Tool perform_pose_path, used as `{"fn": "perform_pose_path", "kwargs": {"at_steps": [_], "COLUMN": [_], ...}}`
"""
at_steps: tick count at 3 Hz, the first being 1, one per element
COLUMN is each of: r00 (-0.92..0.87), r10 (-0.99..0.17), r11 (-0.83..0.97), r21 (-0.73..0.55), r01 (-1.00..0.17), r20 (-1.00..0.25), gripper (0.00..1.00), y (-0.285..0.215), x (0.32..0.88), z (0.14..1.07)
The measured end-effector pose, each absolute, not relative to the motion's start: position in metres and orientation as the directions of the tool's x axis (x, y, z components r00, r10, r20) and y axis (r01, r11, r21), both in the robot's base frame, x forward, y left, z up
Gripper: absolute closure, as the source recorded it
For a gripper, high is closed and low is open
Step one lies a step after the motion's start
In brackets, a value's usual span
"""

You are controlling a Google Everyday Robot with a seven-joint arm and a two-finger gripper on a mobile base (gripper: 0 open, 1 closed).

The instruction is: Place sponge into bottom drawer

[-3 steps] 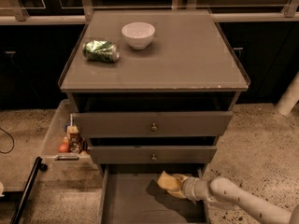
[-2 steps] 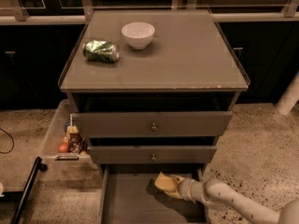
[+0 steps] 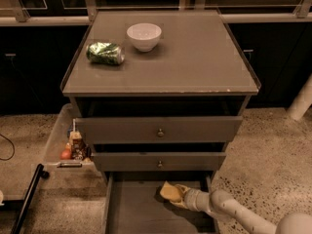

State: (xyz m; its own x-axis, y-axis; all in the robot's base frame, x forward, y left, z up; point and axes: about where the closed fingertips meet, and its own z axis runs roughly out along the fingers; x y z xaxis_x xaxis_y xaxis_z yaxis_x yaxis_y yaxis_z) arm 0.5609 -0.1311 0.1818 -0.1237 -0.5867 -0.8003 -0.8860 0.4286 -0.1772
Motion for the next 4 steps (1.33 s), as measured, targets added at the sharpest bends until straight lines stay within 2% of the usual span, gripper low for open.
{"fn": "perform_pose_path", "kwargs": {"at_steps": [3,4], "r00": [-0.119,-0.119], "r10": [-0.588,-0.588], "r11": [0.395,0.395], "r21": [-0.156,-0.156], "r01": [-0.905,-0.905], "r20": [-0.8,-0.8], "gripper": [1.0,0.81], "y": [-0.123,-0.123], "x": [0.57,0.57], "z": [0.146,0.146]}}
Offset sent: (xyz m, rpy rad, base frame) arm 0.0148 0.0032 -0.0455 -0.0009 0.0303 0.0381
